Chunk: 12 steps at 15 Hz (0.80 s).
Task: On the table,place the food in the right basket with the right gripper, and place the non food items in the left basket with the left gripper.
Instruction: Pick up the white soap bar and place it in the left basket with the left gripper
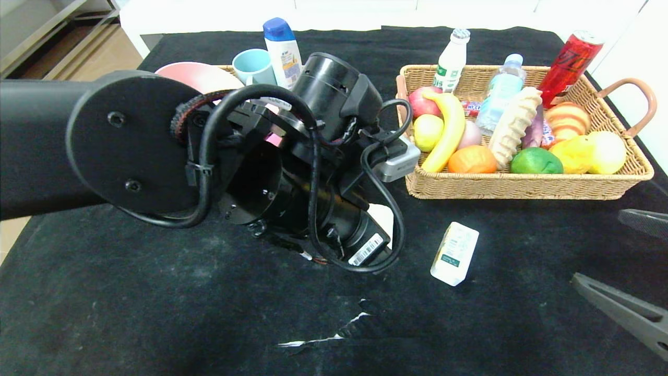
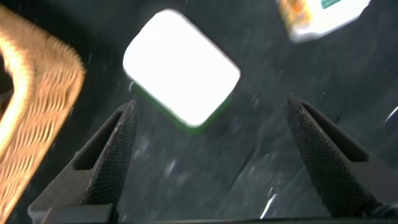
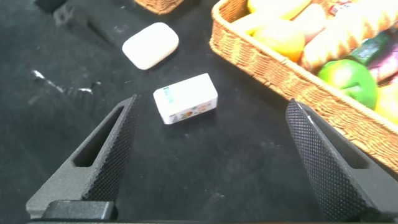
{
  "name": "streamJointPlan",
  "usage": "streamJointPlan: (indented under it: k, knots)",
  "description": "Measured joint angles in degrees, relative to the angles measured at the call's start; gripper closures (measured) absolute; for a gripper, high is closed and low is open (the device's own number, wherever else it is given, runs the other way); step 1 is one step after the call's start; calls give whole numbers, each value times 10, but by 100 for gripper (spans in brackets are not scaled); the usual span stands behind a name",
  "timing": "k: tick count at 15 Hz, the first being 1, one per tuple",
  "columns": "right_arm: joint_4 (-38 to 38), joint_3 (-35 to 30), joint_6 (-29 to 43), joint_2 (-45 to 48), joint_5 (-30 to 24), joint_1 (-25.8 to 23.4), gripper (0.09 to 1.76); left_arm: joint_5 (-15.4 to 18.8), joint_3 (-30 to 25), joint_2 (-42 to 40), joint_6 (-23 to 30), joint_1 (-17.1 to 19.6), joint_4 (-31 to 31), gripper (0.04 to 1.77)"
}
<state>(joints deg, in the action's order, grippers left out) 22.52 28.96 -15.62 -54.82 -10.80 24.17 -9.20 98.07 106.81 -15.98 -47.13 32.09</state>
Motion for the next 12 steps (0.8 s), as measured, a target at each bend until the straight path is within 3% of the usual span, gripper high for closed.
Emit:
streamJointPlan:
  k: [3,6,10,12]
  knots:
    - [-1,-5,-2,-2,1,12,14,-41,11,-1,41,2,0,11]
    - [-2,-11,-28,-5,4,16,14,-81,43,19,144,-5,5,11]
    - [-1,-14,-30,-7,4,16,14,-99,72,49,260,-23,7,10]
    - [2,-14,-30,-6,4,16,14,-134,82,65,310,-33,8,10]
